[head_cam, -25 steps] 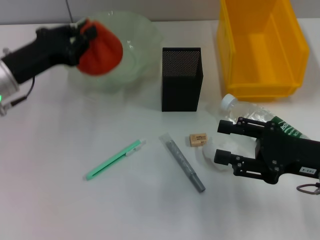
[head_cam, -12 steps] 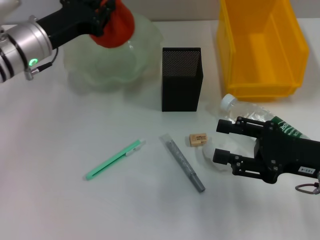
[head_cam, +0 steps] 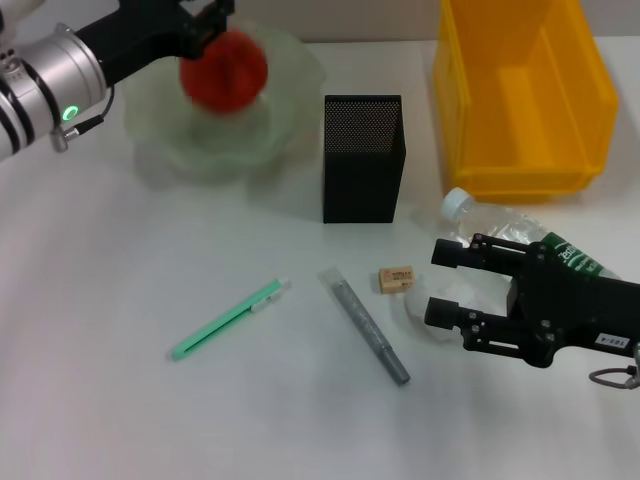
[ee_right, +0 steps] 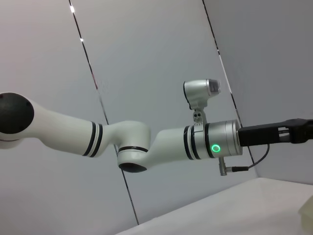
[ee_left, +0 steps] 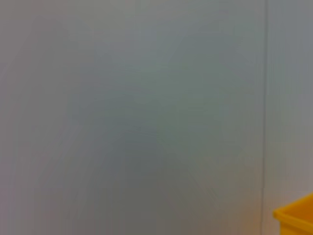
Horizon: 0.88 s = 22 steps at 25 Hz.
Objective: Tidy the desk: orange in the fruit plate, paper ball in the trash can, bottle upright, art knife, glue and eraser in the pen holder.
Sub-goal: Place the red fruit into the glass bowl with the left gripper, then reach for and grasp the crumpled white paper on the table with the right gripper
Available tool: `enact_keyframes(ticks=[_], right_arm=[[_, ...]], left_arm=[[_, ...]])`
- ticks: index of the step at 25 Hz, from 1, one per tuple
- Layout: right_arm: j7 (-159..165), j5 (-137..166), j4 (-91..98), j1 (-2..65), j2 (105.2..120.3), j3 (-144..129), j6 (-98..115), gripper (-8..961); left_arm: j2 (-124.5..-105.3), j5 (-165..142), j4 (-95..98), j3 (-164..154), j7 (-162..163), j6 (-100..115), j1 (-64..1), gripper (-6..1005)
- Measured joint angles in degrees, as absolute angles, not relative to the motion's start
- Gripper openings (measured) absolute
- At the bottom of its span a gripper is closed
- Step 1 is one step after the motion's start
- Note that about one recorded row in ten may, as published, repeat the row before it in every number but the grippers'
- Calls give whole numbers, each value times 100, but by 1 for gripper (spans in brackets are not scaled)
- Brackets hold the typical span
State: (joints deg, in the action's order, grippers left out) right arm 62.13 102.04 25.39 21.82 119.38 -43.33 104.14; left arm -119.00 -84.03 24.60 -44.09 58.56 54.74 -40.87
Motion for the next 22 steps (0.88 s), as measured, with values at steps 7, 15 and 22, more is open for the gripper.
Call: enact_keyframes(ticks=[7, 15, 22], right_arm=[[6213, 10212, 2531, 2188, 11944, -4333, 10415, 640], [6213, 10215, 2531, 2142, 11944, -4331, 10415, 636], [6215, 10188, 2532, 2153, 11944, -4267, 10410, 634]], left_arm=[[-11869, -8115, 2500, -4420, 5910, 5960, -3794, 489], [-11841, -8127, 3539, -5088, 6701, 8778, -2892, 529], [-11790, -8489, 4214, -5946, 6797, 10500, -2197, 526]])
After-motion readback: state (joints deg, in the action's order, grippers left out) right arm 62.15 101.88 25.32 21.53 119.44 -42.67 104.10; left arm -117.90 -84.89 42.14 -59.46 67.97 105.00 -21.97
